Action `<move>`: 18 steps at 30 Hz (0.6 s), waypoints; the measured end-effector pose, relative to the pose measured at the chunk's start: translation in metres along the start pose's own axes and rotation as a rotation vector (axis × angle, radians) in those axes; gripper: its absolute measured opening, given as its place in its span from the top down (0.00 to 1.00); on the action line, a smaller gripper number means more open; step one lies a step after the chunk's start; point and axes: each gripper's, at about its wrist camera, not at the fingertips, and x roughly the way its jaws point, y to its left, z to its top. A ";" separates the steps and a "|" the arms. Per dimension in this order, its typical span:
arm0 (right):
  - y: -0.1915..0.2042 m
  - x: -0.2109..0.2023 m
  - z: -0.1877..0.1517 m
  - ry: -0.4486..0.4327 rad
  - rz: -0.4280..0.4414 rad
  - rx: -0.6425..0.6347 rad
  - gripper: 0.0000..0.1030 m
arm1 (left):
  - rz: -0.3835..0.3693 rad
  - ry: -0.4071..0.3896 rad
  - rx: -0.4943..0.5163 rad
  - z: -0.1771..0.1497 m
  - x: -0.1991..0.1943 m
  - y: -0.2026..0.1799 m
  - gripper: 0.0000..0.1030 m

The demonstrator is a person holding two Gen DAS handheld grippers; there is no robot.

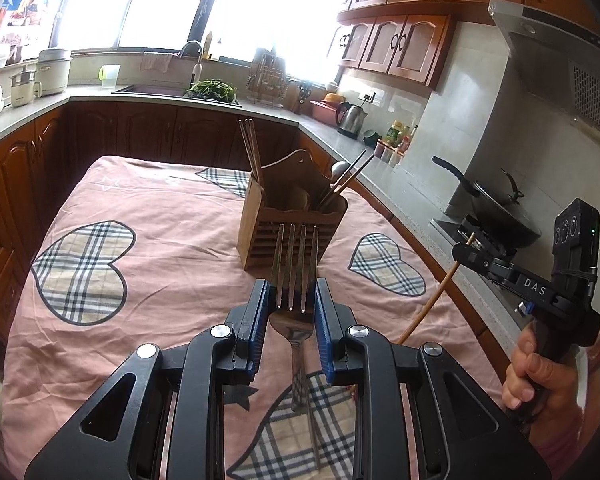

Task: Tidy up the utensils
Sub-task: 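Carry the fork in the left tool and chopstick in the right tool to the holder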

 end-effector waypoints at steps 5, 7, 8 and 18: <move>-0.002 0.001 0.005 -0.015 -0.003 0.005 0.95 | 0.000 -0.020 -0.004 0.009 0.002 0.000 0.80; -0.003 0.003 0.007 -0.020 -0.004 0.008 0.95 | 0.001 -0.026 -0.006 0.014 0.004 0.001 0.80; -0.003 0.004 0.009 -0.023 -0.004 0.009 0.95 | 0.002 -0.029 -0.007 0.016 0.005 0.001 0.80; -0.006 0.009 0.035 -0.075 -0.011 0.010 0.95 | 0.002 -0.081 -0.006 0.045 0.018 0.000 0.80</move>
